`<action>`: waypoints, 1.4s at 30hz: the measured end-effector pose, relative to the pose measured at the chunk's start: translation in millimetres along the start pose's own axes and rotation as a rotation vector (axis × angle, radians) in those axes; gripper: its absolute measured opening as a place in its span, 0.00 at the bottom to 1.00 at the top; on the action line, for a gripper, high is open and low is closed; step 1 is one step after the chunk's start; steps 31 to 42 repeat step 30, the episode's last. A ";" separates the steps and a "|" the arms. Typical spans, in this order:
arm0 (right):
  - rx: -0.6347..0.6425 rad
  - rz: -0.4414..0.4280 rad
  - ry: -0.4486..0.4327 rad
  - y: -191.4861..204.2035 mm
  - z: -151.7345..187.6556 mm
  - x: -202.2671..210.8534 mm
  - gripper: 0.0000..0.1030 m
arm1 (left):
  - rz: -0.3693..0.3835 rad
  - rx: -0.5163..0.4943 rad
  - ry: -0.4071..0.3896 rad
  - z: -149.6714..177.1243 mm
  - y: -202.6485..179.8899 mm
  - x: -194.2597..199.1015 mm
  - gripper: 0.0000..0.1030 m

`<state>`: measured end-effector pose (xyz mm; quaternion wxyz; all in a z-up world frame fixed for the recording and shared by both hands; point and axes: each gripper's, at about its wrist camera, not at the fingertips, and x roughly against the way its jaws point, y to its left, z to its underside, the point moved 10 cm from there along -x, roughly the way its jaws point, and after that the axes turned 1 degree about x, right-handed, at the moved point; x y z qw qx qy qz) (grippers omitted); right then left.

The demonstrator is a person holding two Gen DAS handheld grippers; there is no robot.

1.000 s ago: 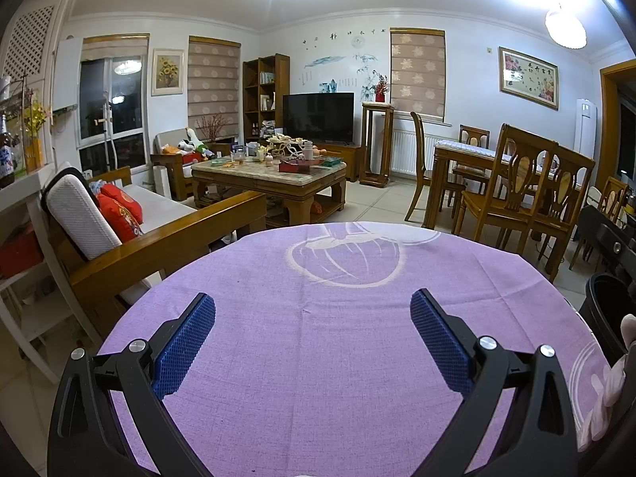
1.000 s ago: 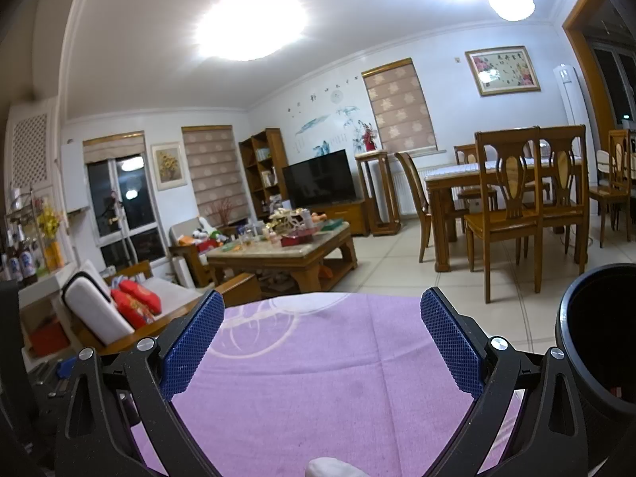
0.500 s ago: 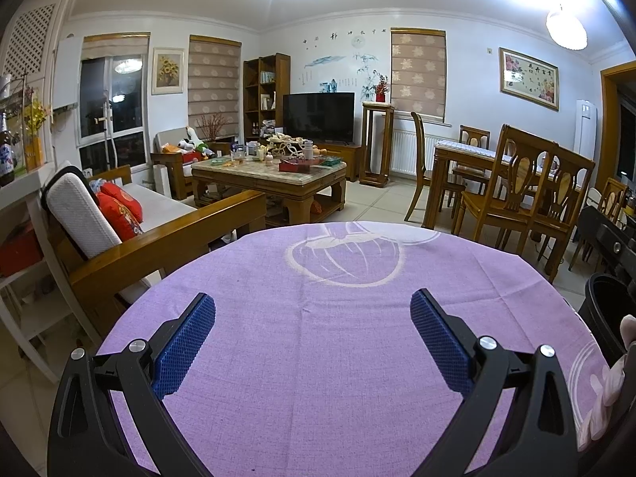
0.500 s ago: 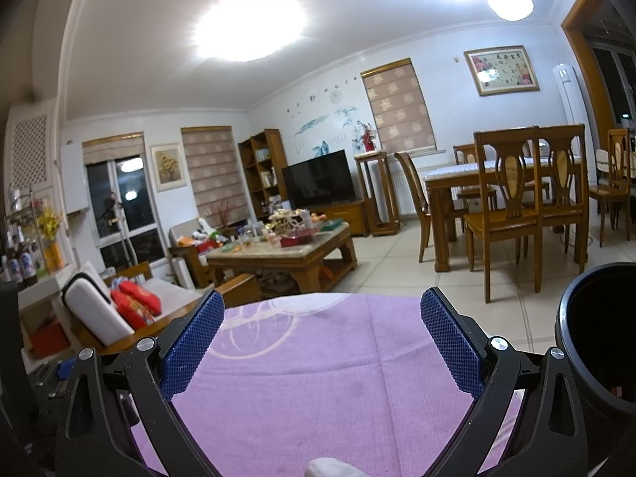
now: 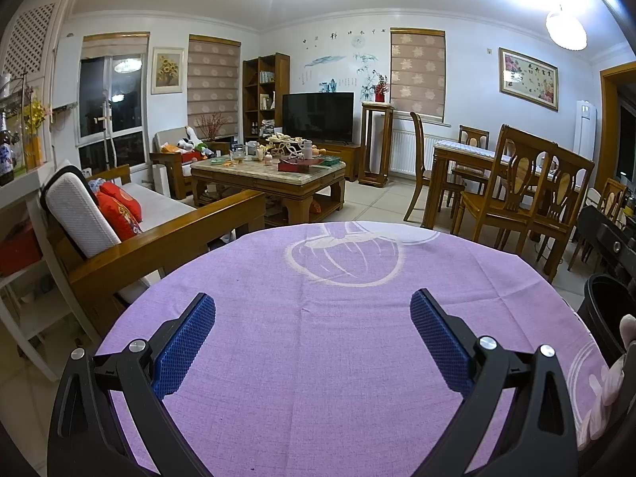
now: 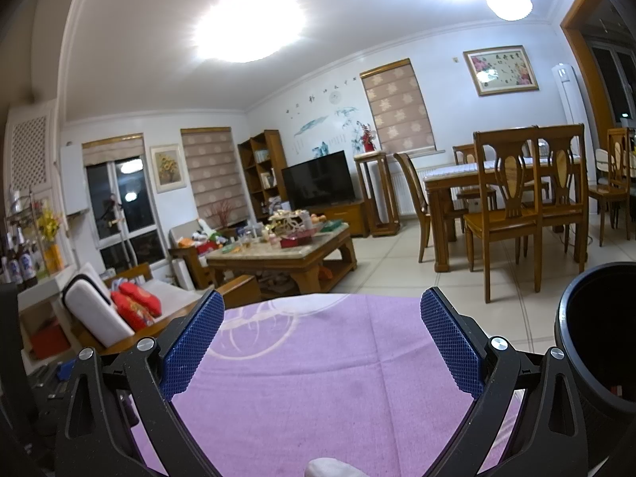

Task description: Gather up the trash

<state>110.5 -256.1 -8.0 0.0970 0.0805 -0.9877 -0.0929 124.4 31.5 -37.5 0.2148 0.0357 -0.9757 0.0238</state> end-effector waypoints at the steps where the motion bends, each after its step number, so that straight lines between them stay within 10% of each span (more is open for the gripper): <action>1: 0.000 0.000 0.000 -1.1 0.1 0.4 0.95 | -0.001 0.000 0.001 0.0 0.0 -0.1 0.95; 42: -0.006 0.000 0.002 0.1 1.7 2.2 0.95 | 0.003 0.008 -0.002 0.3 -0.2 5.1 0.95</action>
